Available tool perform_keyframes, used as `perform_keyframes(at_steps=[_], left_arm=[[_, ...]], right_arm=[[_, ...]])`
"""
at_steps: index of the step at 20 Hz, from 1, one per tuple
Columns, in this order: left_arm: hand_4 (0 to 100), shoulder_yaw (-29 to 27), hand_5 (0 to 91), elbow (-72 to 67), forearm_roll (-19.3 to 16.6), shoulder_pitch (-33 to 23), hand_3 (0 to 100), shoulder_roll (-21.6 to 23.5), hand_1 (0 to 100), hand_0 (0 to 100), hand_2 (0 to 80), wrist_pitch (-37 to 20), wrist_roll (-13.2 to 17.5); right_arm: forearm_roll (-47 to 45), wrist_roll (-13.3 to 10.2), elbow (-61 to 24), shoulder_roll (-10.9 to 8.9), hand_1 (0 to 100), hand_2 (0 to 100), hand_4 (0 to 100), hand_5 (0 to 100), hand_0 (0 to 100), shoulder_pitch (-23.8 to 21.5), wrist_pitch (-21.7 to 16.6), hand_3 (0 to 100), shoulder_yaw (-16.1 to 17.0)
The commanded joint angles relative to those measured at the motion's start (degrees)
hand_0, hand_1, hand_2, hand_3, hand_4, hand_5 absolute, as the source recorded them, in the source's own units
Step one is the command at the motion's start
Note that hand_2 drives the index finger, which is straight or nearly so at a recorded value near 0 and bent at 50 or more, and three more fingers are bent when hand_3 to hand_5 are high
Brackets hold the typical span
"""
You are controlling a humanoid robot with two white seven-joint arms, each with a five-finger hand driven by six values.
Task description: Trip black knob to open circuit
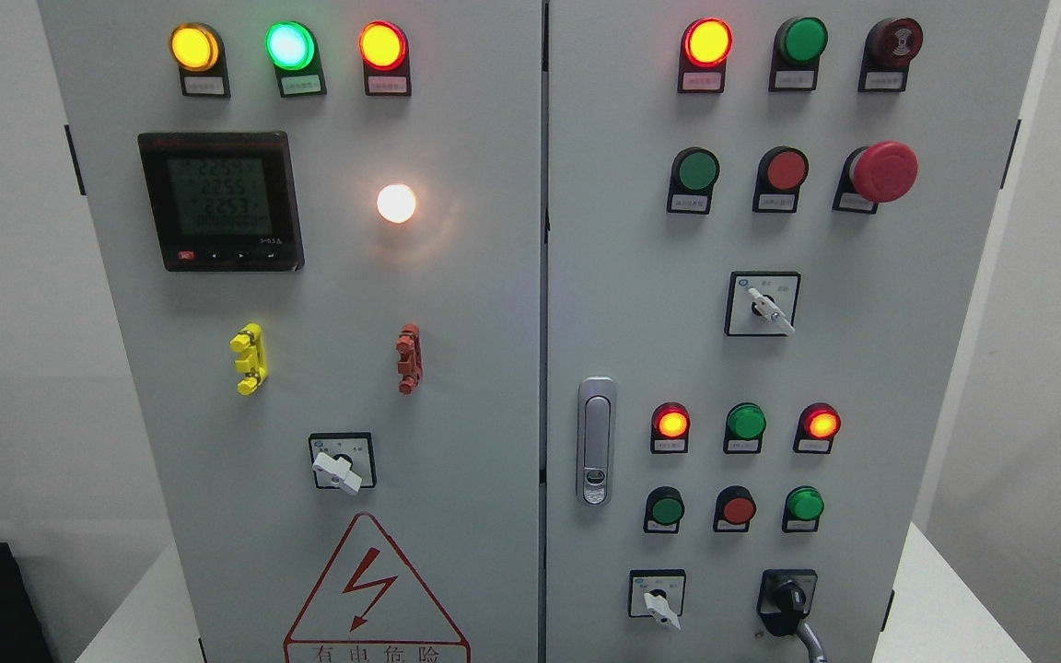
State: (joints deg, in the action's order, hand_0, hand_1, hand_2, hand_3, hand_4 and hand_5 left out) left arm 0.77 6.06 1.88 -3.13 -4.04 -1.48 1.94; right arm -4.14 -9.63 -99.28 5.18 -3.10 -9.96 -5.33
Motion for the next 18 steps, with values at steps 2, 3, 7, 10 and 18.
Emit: perform_keyframes(at_steps=[2,3,7,10,18], left_arm=[[0,-0.1,0.0,0.0,0.1,0.1,0,-0.1,39,12,0.0,-0.2,0.0],[0,-0.1,0.0,0.0,0.1,0.2,0,-0.1,39,12,0.0,-0.2,0.0],[0,-0.1,0.0,0.0,0.1,0.1,0,0.0,39,12,0.0,-0.2,0.0],[0,-0.1,0.0,0.0,0.1,0.1,0,-0.1,39,12,0.0,-0.2,0.0],[0,-0.1,0.0,0.0,0.1,0.1,0,-0.1,39,12,0.0,-0.1,0.0]], right_arm=[[0.0,0.9,-0.7,0.36,5,3,99,97,0,0.9,-0.5,100,-1.7],[0.0,0.9,-0.7,0.36,5,3,99,97,0,0.9,-0.5,100,-1.8],[0.0,0.9,-0.6,0.36,5,3,99,97,0,1.0,-0.5,100,-1.8],[0.0,0.9,-0.6,0.36,5,3,99,97,0,1.0,-0.5,100,-1.8],[0.0,1.0,-0.6,0.45,5,3,99,97,0,1.1,-0.5,100,-2.2]])
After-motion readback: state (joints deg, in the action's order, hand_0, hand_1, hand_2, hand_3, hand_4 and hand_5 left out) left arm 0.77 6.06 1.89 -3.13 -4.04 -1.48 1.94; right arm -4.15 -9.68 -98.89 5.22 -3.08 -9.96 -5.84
